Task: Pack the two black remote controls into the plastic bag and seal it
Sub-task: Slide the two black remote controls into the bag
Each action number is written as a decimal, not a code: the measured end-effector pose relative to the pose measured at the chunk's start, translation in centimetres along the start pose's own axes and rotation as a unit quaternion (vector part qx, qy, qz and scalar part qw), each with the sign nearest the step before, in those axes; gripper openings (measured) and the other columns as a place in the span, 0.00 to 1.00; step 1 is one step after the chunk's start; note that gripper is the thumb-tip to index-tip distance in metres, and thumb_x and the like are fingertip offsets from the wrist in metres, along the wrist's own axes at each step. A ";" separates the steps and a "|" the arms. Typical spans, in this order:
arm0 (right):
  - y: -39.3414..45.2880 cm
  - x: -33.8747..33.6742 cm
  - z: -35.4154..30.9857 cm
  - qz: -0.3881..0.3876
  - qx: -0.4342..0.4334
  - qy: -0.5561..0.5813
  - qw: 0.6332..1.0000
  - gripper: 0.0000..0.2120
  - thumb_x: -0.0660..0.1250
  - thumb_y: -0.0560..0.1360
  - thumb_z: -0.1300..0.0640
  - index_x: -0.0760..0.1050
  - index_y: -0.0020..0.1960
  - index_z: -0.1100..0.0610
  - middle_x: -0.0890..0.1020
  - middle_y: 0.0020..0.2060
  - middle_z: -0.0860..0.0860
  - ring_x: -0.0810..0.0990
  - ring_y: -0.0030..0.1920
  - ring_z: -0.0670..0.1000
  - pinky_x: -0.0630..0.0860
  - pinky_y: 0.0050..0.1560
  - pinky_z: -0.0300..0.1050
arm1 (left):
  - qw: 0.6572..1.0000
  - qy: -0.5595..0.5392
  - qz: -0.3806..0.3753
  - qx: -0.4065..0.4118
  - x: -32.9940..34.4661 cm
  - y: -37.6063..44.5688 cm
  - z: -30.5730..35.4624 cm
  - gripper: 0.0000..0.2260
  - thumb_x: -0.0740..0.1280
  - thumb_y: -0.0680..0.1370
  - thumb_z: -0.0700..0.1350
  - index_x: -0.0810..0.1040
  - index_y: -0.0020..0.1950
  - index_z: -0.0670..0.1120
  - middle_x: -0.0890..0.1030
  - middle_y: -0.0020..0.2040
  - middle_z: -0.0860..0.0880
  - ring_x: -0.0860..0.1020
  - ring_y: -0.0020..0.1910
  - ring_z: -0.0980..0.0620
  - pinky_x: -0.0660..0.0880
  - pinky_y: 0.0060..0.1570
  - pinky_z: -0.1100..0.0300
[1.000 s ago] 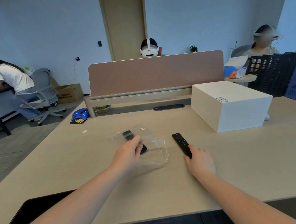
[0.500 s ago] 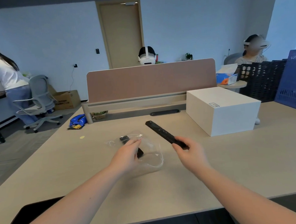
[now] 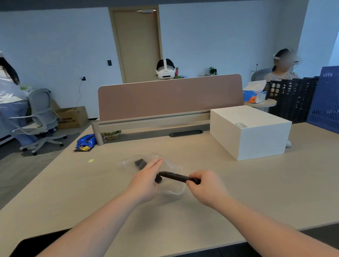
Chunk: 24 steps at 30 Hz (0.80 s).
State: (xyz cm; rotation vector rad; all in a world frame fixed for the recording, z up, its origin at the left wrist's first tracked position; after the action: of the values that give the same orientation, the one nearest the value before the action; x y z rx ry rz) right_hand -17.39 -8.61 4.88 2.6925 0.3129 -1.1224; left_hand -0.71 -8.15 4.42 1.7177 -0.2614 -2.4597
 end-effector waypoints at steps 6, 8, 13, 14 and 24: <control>3.4 4.9 -1.4 -0.011 -0.021 -0.016 1.000 0.10 0.60 0.75 0.58 0.71 0.34 0.55 0.70 0.26 0.51 0.71 0.34 0.55 0.60 0.25 0.37 | 1.000 -0.002 -0.003 0.015 0.0 -0.1 -0.6 0.32 0.57 0.73 0.34 0.54 0.75 0.51 0.55 0.76 0.56 0.62 0.72 0.52 0.69 0.67 0.54; 4.4 6.1 -1.7 -0.008 -0.021 -0.012 1.000 0.15 0.61 0.75 0.58 0.66 0.30 0.53 0.69 0.25 0.49 0.71 0.34 0.55 0.59 0.24 0.37 | 1.000 -0.001 -0.007 0.017 0.0 -0.2 -0.8 0.32 0.57 0.73 0.34 0.53 0.75 0.52 0.54 0.76 0.58 0.64 0.71 0.52 0.71 0.64 0.53; 6.8 7.9 -2.3 0.011 -0.033 -0.025 0.999 0.04 0.62 0.75 0.58 0.75 0.45 0.58 0.82 0.44 0.59 0.80 0.47 0.60 0.75 0.42 0.46 | 1.000 0.000 -0.014 0.021 -0.2 -0.3 -1.0 0.31 0.56 0.73 0.35 0.54 0.75 0.51 0.54 0.77 0.59 0.62 0.72 0.53 0.71 0.64 0.55; 7.2 8.0 -2.3 0.022 -0.037 -0.022 0.999 0.06 0.63 0.75 0.59 0.75 0.50 0.60 0.82 0.48 0.60 0.79 0.50 0.60 0.76 0.46 0.49 | 1.000 -0.002 -0.017 0.022 -0.2 -0.3 -1.0 0.31 0.56 0.73 0.35 0.54 0.75 0.51 0.54 0.77 0.58 0.62 0.72 0.53 0.70 0.64 0.54; 10.1 11.0 -1.2 -0.029 -0.036 -0.108 0.993 0.10 0.67 0.74 0.59 0.75 0.52 0.64 0.80 0.51 0.60 0.79 0.52 0.60 0.75 0.50 0.49 | 0.999 -0.004 -0.041 0.006 1.1 0.4 -2.6 0.30 0.58 0.74 0.36 0.55 0.75 0.51 0.53 0.77 0.58 0.62 0.73 0.53 0.69 0.65 0.54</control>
State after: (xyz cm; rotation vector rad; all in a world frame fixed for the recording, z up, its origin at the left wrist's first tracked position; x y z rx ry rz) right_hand -6.31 -16.64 -1.07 2.4873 0.3898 -1.3768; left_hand 1.40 -8.92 2.65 1.7577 -0.2118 -2.5288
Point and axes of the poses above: each hand's wrist, its own y-axis towards the middle knuckle, its own x-axis out of the palm, z = x × y, the point moved 10 cm from there along y, towards the middle knuckle
